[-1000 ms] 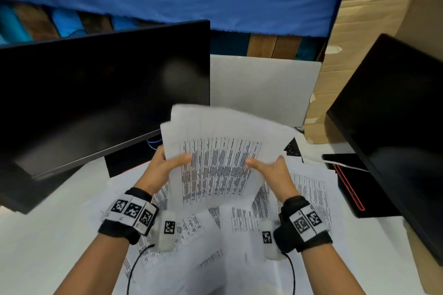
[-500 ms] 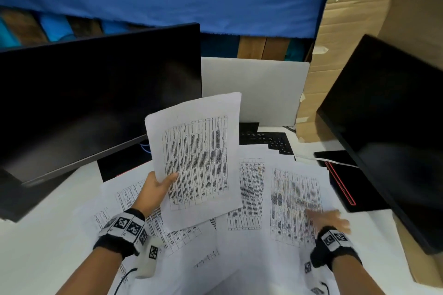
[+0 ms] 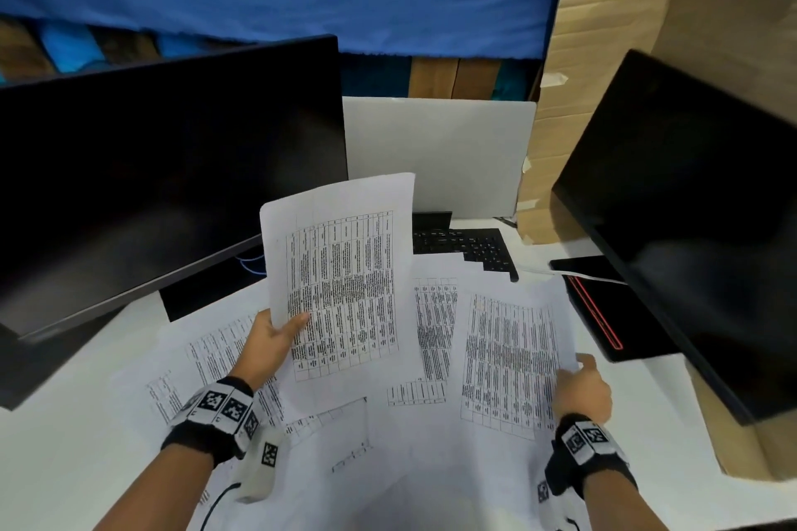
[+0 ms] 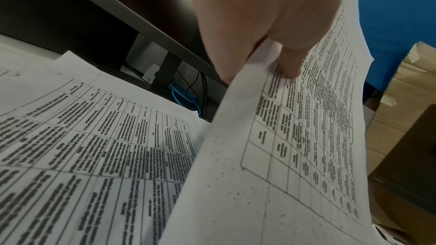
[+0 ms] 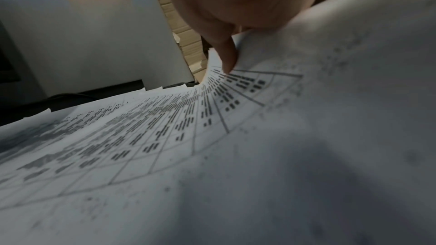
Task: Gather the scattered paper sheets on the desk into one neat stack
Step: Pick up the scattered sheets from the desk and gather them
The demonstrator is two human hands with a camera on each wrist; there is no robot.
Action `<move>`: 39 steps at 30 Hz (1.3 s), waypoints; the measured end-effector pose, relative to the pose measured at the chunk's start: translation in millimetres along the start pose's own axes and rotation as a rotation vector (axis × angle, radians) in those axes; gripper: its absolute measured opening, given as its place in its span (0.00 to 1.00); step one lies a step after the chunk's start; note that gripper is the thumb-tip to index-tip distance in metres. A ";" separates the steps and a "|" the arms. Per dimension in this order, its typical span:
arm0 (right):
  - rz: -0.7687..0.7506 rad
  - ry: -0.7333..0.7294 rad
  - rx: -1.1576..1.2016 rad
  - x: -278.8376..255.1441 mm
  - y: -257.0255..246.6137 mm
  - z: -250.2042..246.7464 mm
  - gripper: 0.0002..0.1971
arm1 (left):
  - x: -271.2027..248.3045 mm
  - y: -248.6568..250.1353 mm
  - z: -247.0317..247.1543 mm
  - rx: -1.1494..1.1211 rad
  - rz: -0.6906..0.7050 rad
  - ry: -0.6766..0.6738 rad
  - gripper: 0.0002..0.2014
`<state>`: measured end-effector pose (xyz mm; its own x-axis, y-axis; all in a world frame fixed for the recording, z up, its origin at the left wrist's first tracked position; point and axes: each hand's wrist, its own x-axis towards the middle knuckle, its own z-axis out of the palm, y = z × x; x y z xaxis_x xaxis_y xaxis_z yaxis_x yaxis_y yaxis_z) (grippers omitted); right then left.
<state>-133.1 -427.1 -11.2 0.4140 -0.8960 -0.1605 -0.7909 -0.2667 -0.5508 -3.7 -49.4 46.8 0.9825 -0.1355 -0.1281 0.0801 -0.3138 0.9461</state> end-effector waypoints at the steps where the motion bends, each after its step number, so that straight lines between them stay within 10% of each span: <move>1: -0.016 0.025 0.006 1.3 1.4 -1.3 0.15 | -0.1 -0.9 -1.0 -0.003 0.001 -0.004 0.10; 19: -0.478 0.036 -0.045 -0.2 -76.8 -74.1 0.12 | -1.9 -4.4 -4.3 -0.064 -0.016 -0.045 0.04; 29: -0.838 0.464 0.275 -26.6 -126.5 -155.5 0.11 | -0.8 -0.2 -6.5 -0.087 -0.037 -0.024 0.01; 34: -0.816 0.263 0.678 -38.7 -149.4 -168.8 0.19 | 10.5 25.5 -3.6 -0.066 0.002 -0.056 0.21; 39: -0.591 -0.113 0.709 -38.1 -152.2 -97.7 0.06 | 21.6 57.5 3.0 -0.059 0.031 -0.198 0.16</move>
<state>-72.6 -387.1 158.8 0.7327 -0.6339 0.2476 0.0075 -0.3563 -0.9343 21.6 -73.2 97.5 0.9330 -0.3278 -0.1485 0.0654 -0.2514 0.9657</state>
